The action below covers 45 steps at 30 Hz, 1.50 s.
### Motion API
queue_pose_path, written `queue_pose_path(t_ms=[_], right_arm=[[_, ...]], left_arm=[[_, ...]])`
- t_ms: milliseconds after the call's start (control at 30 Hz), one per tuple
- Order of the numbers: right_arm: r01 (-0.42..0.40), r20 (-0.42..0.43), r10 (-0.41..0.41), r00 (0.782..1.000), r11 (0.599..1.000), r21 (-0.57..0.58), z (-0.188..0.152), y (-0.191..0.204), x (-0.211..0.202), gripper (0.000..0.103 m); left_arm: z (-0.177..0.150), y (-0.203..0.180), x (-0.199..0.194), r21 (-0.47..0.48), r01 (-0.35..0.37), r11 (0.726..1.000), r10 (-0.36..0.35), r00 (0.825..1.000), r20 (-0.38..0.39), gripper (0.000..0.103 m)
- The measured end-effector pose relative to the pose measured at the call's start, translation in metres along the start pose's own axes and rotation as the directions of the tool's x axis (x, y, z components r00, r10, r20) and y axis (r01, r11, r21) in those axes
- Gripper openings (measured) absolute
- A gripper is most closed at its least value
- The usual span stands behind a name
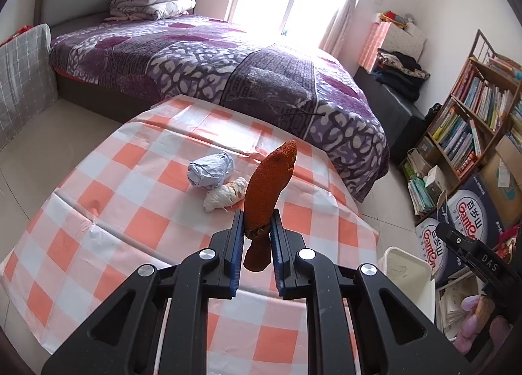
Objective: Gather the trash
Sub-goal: 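Carry the orange peel in the left tool and the white box in the right tool toward the bin, then open the right tool over the bin to drop the box while the left tool drops the orange peel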
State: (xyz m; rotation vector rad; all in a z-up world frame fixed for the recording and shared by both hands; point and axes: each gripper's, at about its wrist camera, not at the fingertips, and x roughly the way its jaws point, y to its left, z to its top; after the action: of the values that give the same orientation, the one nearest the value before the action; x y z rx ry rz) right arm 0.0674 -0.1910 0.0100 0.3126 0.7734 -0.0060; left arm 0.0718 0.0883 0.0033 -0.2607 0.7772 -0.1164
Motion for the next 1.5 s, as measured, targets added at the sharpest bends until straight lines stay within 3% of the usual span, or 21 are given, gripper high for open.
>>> queue_pose_path(t_ms=[200,800,1233,1367,1400,1500], right_arm=[[0.065,-0.025,-0.063,0.998,0.993,0.103,-0.008,-0.047,-0.002,0.053],[0.124,0.000,-0.128,0.992,0.961,0.247,-0.007,-0.127,-0.027,0.053],[0.194,-0.047,-0.191,0.981,0.908,0.372,-0.007,-0.182,-0.037,0.054],[0.220,-0.053,-0.218,0.975,0.887,0.406,-0.010,-0.195,-0.042,0.060],[0.221,-0.051,-0.220,0.974,0.883,0.415,-0.011,-0.199,-0.043,0.068],[0.239,-0.042,-0.246,0.968,0.863,0.446,-0.013,-0.209,-0.048,0.077]], left_arm=[[-0.016,-0.029,0.008,0.054,0.009,0.999,-0.008,1.000,-0.021,0.016],[-0.051,-0.114,0.028,0.144,0.094,0.985,-0.082,0.993,-0.086,0.016],[-0.078,-0.164,0.042,0.205,0.147,0.968,-0.119,0.983,-0.143,0.016],[-0.083,-0.177,0.042,0.209,0.175,0.962,-0.144,0.977,-0.158,0.016],[-0.085,-0.180,0.042,0.212,0.179,0.961,-0.146,0.976,-0.161,0.016],[-0.090,-0.189,0.045,0.216,0.190,0.958,-0.154,0.972,-0.176,0.016]])
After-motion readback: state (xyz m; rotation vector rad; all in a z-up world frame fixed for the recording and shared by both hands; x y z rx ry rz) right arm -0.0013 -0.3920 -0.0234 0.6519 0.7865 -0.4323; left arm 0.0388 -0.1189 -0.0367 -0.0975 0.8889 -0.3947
